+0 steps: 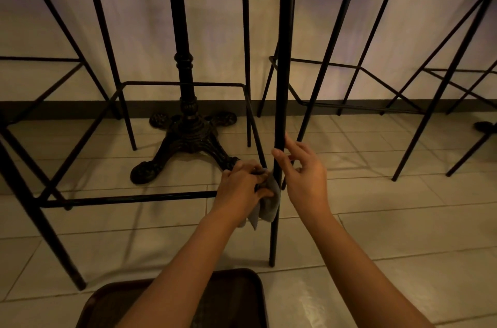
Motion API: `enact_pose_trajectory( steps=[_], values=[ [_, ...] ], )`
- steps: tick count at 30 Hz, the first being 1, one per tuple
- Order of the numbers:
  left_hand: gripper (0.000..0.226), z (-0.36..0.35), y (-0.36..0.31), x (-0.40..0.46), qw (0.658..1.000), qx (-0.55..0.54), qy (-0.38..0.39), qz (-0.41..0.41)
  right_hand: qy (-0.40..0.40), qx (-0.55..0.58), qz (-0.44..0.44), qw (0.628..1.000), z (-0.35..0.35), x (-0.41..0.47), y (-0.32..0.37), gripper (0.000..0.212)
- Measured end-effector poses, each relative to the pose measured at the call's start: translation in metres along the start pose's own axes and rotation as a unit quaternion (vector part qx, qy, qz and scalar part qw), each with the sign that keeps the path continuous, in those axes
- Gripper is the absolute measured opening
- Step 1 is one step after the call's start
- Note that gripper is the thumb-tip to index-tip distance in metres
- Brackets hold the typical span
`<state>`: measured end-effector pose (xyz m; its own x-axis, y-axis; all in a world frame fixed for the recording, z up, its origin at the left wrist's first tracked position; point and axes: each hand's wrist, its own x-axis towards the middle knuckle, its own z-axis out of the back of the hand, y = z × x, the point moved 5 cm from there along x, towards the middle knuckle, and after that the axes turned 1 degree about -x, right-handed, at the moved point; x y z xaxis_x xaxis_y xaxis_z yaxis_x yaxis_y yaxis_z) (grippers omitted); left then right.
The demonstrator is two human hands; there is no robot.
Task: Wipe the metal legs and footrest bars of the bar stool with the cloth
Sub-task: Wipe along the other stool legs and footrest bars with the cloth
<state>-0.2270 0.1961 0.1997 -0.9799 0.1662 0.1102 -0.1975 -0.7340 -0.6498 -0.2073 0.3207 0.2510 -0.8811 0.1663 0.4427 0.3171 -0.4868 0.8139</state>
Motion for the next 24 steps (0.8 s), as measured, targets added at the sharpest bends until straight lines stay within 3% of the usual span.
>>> enact_pose_trajectory(
  steps=[7,15,18,21,24],
  values=[
    [0.033,0.002,-0.010,-0.015,0.989,0.098,-0.056,-0.097,-0.002,-0.006,0.007,1.000,0.000,-0.002,0.003,0.038],
    [0.028,0.011,-0.004,-0.030,0.960,0.124,-0.133,-0.212,0.009,-0.028,0.015,0.999,0.006,-0.009,0.005,0.041],
    [0.030,0.006,-0.007,-0.040,0.949,0.149,-0.114,-0.253,0.012,-0.040,0.012,0.999,0.008,-0.013,0.003,0.041],
    [0.034,-0.005,0.000,-0.055,0.944,0.173,-0.084,-0.267,0.015,-0.051,-0.001,0.999,0.009,-0.020,0.004,0.043],
    [0.018,0.003,0.008,-0.062,0.956,0.136,-0.125,-0.228,0.013,-0.041,-0.029,0.999,0.009,-0.027,0.001,0.048]
  ],
)
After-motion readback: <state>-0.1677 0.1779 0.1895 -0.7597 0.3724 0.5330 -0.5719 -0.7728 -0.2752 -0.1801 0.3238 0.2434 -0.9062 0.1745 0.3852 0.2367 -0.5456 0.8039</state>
